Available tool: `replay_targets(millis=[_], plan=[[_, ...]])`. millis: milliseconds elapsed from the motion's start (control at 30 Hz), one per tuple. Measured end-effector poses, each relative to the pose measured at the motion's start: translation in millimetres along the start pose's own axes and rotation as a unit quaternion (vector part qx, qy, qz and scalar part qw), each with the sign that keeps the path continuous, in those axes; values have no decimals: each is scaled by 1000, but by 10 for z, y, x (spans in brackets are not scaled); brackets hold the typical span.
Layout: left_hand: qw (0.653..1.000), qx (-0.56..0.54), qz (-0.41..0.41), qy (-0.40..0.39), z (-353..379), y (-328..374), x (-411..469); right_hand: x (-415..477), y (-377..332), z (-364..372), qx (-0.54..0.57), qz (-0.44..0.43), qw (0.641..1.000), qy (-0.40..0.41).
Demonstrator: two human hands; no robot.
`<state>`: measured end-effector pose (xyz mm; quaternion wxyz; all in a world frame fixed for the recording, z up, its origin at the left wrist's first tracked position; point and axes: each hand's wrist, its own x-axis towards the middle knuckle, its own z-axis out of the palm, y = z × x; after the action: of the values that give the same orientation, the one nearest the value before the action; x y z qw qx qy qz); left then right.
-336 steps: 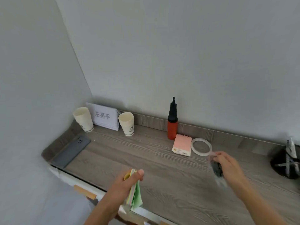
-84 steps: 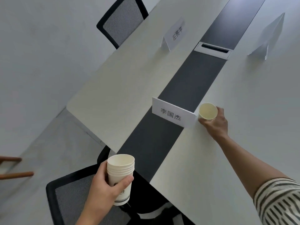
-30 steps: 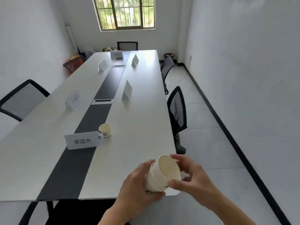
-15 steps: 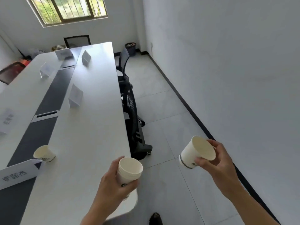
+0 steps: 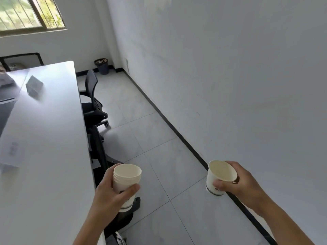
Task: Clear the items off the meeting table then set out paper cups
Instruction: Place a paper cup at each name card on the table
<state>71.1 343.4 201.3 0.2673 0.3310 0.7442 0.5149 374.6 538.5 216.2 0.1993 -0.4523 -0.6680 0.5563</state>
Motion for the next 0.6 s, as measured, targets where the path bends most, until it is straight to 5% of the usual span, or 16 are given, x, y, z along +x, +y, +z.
replay_targets(millis=[200,600], plan=[[999,-21,-35,5,376,37,998,1117,151,-295,-43,55,997,-43],[986,-49,-71,144,727,424,2782,4067,-750,-387,-97,-36,982,-160]])
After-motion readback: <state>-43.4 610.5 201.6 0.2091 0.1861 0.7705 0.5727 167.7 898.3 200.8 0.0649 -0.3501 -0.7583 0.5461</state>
